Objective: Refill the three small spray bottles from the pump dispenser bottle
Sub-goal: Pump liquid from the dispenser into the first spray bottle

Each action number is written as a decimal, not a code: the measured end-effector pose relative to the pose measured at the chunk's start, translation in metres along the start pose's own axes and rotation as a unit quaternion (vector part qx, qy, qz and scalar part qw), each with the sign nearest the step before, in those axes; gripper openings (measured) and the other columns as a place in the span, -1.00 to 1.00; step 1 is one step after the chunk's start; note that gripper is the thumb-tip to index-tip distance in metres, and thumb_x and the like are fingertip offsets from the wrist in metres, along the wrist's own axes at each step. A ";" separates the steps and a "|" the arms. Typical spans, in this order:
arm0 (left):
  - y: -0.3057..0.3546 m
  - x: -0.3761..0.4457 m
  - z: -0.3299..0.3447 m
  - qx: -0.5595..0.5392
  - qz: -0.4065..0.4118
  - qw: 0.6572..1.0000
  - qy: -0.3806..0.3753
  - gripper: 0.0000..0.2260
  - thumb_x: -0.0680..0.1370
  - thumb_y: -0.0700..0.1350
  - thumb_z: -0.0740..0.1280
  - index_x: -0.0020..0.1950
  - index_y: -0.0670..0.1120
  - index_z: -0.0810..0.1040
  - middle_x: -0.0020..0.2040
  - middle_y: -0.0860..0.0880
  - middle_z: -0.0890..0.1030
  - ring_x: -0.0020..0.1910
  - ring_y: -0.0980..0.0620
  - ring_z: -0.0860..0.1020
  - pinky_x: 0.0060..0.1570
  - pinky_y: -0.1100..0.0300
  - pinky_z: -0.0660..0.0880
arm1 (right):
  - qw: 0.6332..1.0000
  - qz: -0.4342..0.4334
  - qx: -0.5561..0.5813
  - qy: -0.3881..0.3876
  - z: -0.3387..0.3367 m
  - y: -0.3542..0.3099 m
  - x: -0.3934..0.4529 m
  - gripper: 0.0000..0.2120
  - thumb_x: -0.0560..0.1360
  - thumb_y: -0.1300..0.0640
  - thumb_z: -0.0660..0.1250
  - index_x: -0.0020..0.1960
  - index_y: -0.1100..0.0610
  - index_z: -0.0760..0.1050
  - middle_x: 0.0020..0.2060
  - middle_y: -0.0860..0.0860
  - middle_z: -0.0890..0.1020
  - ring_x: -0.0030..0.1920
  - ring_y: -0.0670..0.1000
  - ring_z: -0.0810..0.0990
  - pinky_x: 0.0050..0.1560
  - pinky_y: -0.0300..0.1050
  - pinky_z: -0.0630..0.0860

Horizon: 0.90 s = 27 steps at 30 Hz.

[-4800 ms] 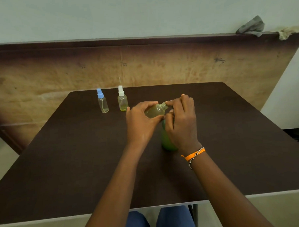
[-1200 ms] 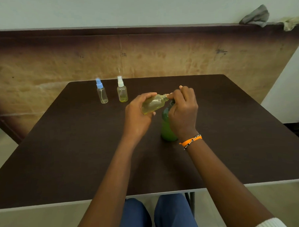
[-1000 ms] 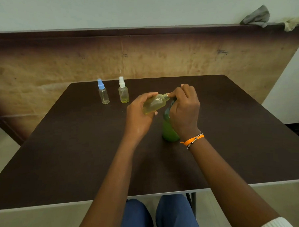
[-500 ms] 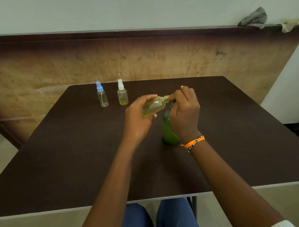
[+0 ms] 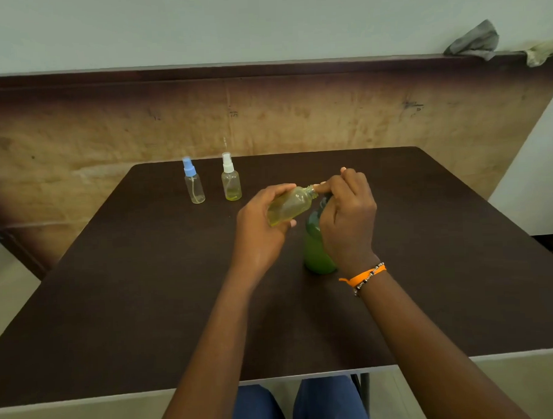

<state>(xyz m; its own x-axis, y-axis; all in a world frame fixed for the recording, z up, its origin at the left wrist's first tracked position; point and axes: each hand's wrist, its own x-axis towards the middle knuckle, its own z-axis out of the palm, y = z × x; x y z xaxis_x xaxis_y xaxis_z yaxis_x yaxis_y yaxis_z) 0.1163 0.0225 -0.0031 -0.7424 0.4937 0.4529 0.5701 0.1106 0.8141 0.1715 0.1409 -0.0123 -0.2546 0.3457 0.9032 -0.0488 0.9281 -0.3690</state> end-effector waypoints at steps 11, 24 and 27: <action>-0.001 0.001 0.002 0.016 0.001 1.000 0.004 -0.50 0.30 -0.41 0.46 0.19 -0.07 0.56 0.10 0.05 0.61 0.06 0.22 0.52 -0.02 0.60 0.33 | 0.999 -0.002 -0.013 0.035 0.010 0.006 -0.008 -0.72 0.40 0.45 0.07 -0.26 0.32 0.54 -0.32 0.21 0.50 -0.24 0.13 0.40 -0.04 -0.06 0.46; -0.001 0.000 0.003 0.015 0.007 1.000 0.011 -0.50 0.29 -0.41 0.46 0.17 -0.07 0.57 0.09 0.04 0.61 0.05 0.19 0.53 -0.01 0.57 0.35 | 0.999 -0.005 -0.032 0.041 0.011 0.007 -0.005 -0.76 0.41 0.44 0.10 -0.31 0.30 0.49 -0.34 0.20 0.49 -0.28 0.15 0.41 -0.11 -0.04 0.46; 0.001 0.001 0.001 0.016 0.006 1.000 0.010 -0.50 0.29 -0.42 0.45 0.17 -0.08 0.57 0.08 0.05 0.61 0.02 0.23 0.52 -0.03 0.59 0.34 | 0.999 0.002 -0.026 0.041 0.010 0.005 -0.004 -0.75 0.39 0.45 0.08 -0.31 0.30 0.50 -0.36 0.19 0.48 -0.31 0.17 0.42 -0.03 -0.07 0.45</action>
<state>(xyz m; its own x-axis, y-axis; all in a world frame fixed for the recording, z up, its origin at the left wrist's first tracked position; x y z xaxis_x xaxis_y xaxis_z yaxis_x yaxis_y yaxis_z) 0.1168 0.0236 -0.0018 -0.7420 0.4773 0.4708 0.5904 0.1324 0.7962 0.1623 0.1421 -0.0203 -0.1752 0.3570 0.9175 0.0035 0.9322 -0.3620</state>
